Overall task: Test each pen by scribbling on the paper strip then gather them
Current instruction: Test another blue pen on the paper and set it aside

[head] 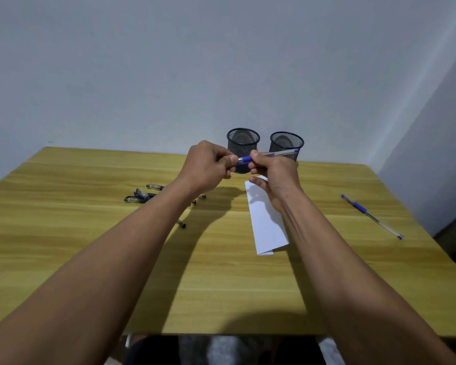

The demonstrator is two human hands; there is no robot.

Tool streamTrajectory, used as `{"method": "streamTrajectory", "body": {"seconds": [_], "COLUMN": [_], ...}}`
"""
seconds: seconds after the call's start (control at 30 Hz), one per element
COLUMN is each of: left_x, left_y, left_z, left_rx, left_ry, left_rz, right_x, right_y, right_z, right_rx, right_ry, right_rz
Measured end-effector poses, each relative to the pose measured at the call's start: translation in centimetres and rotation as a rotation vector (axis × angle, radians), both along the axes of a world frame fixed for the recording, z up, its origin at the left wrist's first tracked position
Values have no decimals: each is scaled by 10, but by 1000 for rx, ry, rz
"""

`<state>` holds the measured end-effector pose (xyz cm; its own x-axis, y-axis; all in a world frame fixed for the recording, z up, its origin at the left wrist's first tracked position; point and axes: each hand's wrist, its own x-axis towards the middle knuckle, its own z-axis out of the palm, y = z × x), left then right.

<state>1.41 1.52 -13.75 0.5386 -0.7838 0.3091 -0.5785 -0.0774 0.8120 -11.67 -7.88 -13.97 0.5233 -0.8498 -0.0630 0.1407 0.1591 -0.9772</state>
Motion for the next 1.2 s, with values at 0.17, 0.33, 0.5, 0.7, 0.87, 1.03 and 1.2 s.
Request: {"method": "streamTrajectory", "body": {"seconds": [0.17, 0.33, 0.5, 0.7, 0.87, 1.03, 1.2], "left_x": [13, 27, 15, 16, 11, 1, -29], "left_y": [2, 15, -22, -56, -75, -68, -31], "left_z": [4, -12, -33, -66, -78, -72, -70], "left_rx": [23, 59, 154, 243, 318, 349, 324], "left_ry": [44, -5, -52, -93, -206, -303, -484], "left_rz": [39, 116, 125, 202, 222, 232, 161], "right_x": [-7, -31, -12, -15, -18, -21, -22], "right_y": [-14, -32, -22, -22, -25, -34, -37], "right_z": [5, 1, -18, -52, -67, -77, -80], "right_rx": [156, -87, -146, -60, -72, -111, -111], "right_ry": [-142, 52, 131, 141, 96, 117, 118], "right_rz": [-113, -66, -59, -98, -75, -63, -73]}}
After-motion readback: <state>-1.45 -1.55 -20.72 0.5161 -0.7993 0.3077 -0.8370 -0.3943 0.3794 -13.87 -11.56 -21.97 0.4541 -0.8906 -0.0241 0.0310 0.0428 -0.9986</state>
